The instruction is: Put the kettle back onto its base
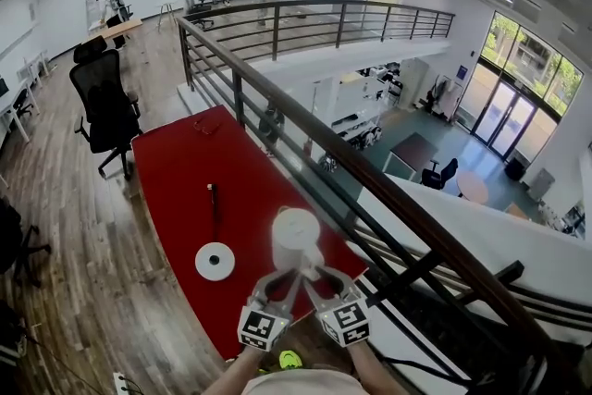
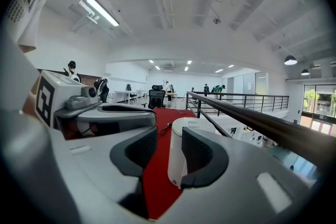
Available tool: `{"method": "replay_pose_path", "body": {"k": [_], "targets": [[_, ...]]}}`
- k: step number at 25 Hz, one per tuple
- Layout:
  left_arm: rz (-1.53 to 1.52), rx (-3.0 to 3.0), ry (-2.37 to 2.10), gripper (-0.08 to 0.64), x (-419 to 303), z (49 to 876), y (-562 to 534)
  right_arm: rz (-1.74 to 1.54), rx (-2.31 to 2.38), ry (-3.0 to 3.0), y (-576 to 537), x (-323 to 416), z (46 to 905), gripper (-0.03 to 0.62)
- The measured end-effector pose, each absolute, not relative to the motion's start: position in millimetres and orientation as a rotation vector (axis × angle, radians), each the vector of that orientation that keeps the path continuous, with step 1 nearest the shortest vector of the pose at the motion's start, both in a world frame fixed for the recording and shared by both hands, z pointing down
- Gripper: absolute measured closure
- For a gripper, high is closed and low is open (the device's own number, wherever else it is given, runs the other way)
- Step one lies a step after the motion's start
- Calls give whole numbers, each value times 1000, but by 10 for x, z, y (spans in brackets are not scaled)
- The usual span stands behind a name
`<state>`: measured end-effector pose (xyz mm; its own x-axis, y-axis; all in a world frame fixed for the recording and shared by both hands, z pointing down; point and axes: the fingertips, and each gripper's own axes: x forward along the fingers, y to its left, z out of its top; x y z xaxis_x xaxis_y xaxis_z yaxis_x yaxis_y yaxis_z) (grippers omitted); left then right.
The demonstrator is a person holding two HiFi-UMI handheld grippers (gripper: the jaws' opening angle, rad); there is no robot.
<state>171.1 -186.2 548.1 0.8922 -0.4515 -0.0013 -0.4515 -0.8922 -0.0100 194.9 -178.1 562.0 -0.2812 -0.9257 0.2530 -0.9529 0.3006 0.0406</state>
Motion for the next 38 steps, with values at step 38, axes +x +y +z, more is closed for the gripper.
{"method": "replay_pose_path", "body": {"k": [38], "targets": [[-185, -3060, 740, 554, 1999, 6174, -2251, 383, 1714, -2159, -2519, 2393, 6670, 436]]}}
